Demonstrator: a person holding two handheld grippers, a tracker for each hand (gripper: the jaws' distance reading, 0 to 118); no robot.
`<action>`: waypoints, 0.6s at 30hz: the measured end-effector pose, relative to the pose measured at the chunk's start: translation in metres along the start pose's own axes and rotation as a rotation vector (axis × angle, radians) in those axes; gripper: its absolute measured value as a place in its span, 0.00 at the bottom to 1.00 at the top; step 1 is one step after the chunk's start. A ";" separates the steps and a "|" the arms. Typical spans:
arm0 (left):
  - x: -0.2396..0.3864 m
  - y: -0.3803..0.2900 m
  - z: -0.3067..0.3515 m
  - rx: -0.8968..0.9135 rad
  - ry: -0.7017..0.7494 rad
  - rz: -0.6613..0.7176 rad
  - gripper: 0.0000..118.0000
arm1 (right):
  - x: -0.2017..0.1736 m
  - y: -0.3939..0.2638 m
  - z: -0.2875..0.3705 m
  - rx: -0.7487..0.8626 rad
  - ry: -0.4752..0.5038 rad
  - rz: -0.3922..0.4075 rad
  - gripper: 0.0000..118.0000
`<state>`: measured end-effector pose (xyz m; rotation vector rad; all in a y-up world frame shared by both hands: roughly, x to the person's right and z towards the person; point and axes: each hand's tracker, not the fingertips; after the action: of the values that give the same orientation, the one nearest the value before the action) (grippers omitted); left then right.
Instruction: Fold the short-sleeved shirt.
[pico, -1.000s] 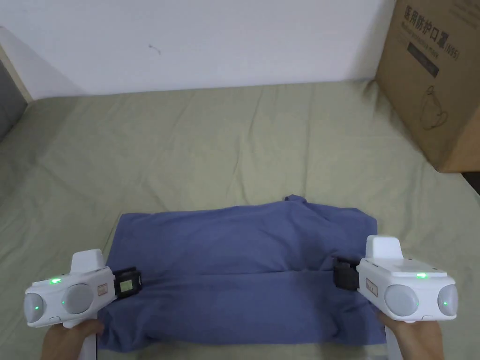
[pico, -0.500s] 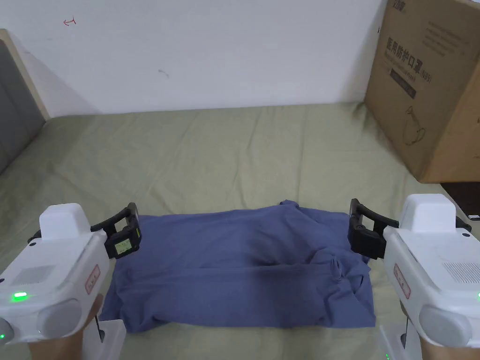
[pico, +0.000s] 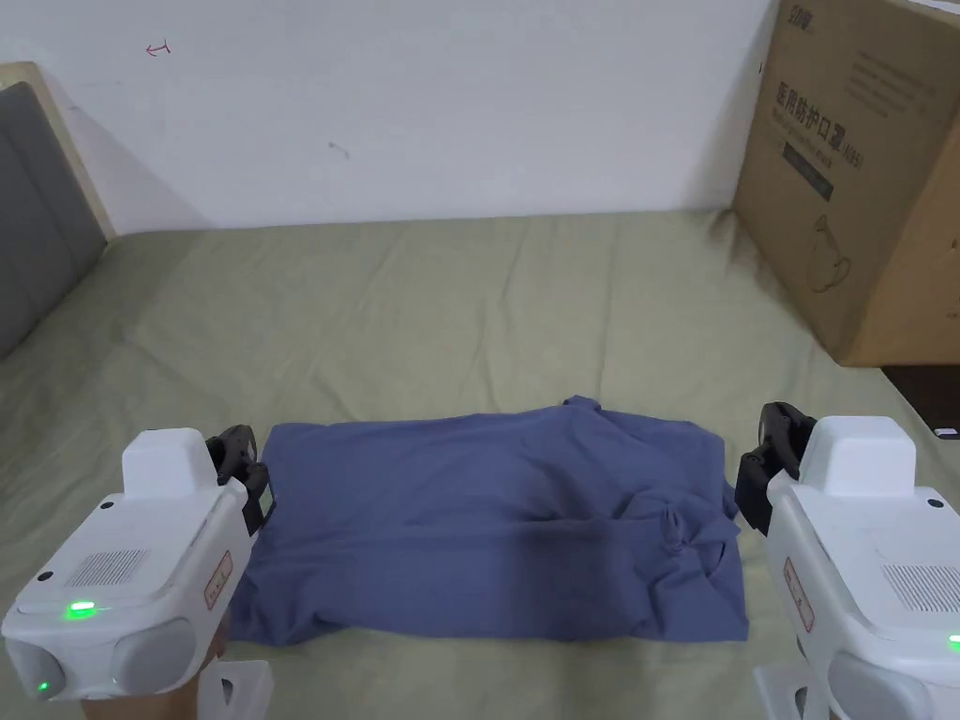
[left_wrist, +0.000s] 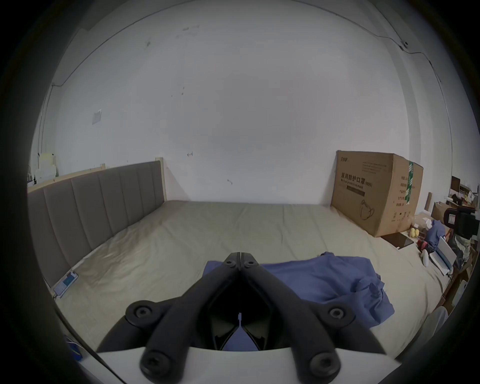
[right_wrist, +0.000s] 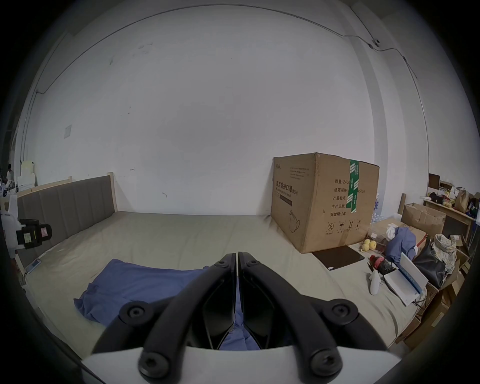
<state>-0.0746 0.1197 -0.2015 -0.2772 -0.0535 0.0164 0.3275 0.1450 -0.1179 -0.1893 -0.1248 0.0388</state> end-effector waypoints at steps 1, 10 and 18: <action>-0.001 0.000 -0.004 -0.032 0.001 0.001 0.00 | 0.001 0.000 -0.002 0.000 0.001 -0.001 0.02; -0.038 -0.039 -0.068 -0.380 0.027 0.017 0.00 | 0.000 -0.001 -0.019 -0.020 0.011 -0.020 0.02; -0.071 -0.098 -0.120 -0.680 0.117 0.080 0.81 | -0.004 -0.010 -0.040 -0.071 0.010 -0.016 0.02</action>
<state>-0.1381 -0.0095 -0.2936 -0.9589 0.0710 0.0621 0.3287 0.1279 -0.1560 -0.2590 -0.1177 0.0179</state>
